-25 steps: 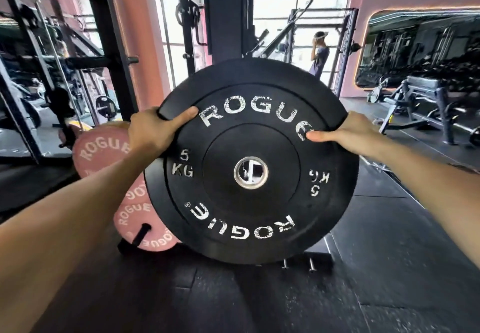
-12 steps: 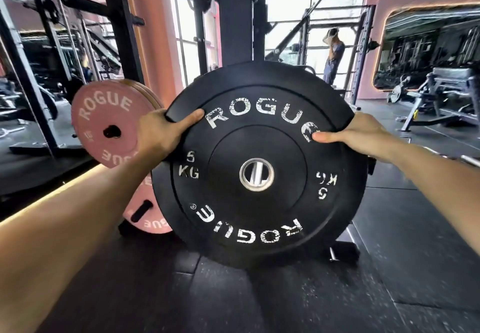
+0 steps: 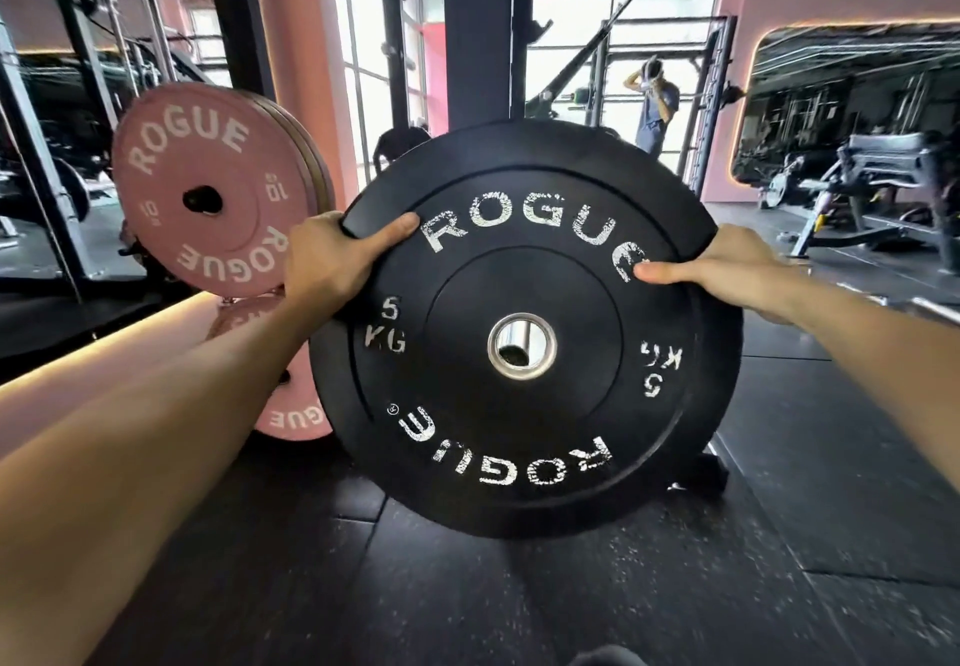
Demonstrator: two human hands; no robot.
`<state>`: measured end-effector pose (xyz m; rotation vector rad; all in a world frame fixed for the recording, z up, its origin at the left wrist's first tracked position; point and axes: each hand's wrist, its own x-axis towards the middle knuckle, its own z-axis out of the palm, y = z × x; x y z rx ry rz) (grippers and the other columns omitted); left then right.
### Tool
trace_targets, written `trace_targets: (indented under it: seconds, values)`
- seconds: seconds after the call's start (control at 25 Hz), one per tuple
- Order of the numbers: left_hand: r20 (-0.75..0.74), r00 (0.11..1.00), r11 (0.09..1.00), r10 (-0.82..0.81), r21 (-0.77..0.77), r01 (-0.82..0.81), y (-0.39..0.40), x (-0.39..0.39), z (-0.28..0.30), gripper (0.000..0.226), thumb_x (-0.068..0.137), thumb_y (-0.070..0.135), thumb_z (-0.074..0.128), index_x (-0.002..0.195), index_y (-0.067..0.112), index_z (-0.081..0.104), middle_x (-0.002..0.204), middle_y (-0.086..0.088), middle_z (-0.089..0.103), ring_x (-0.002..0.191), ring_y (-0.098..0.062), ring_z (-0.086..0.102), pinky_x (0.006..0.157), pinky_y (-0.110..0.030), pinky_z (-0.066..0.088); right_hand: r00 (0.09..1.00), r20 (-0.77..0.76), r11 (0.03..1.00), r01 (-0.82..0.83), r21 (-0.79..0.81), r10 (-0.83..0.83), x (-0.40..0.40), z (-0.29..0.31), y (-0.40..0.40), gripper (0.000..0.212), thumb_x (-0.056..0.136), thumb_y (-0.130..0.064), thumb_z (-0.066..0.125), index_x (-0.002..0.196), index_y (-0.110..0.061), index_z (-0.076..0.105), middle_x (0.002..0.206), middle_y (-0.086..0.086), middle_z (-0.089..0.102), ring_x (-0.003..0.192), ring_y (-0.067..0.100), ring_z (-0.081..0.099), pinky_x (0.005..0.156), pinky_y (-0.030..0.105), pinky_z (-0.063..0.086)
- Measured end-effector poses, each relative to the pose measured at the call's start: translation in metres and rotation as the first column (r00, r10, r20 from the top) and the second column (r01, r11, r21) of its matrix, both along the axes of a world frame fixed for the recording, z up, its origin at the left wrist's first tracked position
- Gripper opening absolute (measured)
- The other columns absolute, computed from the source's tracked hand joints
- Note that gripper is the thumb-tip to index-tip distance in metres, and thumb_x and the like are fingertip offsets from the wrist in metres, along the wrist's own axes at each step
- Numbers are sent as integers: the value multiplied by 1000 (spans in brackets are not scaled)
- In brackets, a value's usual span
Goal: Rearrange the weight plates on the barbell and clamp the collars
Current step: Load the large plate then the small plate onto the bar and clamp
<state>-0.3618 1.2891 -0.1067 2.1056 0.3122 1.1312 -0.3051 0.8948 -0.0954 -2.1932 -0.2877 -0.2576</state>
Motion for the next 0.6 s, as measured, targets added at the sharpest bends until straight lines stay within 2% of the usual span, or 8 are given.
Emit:
trace_targets:
  seconds: [0.12, 0.2, 0.28, 0.36, 0.48, 0.6]
  values:
    - [-36, 999, 999, 29, 32, -28, 9, 11, -21, 84, 44, 102, 53, 59, 20, 61, 54, 10, 60, 58, -8, 60, 50, -27, 38, 1000, -31, 1000, 1, -11, -1, 6, -18, 8, 57, 32, -76, 83, 80, -46, 73, 77, -28, 70, 73, -10, 63, 62, 17, 45]
    - [-71, 997, 999, 29, 39, -27, 16, 23, -27, 85, 44, 102, 52, 63, 20, 64, 62, 6, 65, 67, -17, 65, 61, -34, 50, 999, -39, 1000, -7, -19, 6, 13, -26, 14, 47, 36, -75, 83, 77, -57, 70, 73, -33, 68, 65, -15, 62, 61, 15, 44]
    - [-104, 994, 999, 23, 44, -18, 20, 38, -31, 87, 44, 102, 53, 66, 19, 64, 66, 2, 68, 72, -22, 67, 72, -40, 55, 999, -49, 999, -23, -24, 22, 24, -31, 19, 39, 41, -71, 84, 74, -63, 67, 72, -34, 68, 64, -16, 62, 61, 15, 44]
    - [-110, 994, 999, 8, 39, -4, 22, 53, -33, 85, 44, 102, 54, 64, 19, 62, 67, -1, 68, 73, -25, 68, 73, -42, 56, 998, -52, 1000, -20, -22, 19, 38, -34, 23, 39, 42, -70, 85, 75, -61, 68, 73, -31, 69, 64, -15, 63, 61, 17, 44]
    - [-94, 996, 999, 0, 42, 4, 23, 70, -41, 82, 45, 101, 54, 61, 21, 60, 69, -3, 69, 76, -25, 69, 70, -40, 54, 997, -77, 1000, -8, -17, 7, 56, -41, 25, 52, 39, -70, 86, 84, -46, 74, 79, -26, 72, 68, -9, 67, 65, 20, 47]
    - [-125, 992, 999, 1, 43, 4, 23, 89, -52, 89, 44, 103, 51, 72, 20, 68, 76, 0, 71, 80, -22, 69, 76, -40, 54, 997, -73, 999, 27, -27, -29, 74, -51, 28, 58, 41, -67, 87, 91, -40, 75, 82, -26, 73, 77, -7, 67, 68, 20, 48]
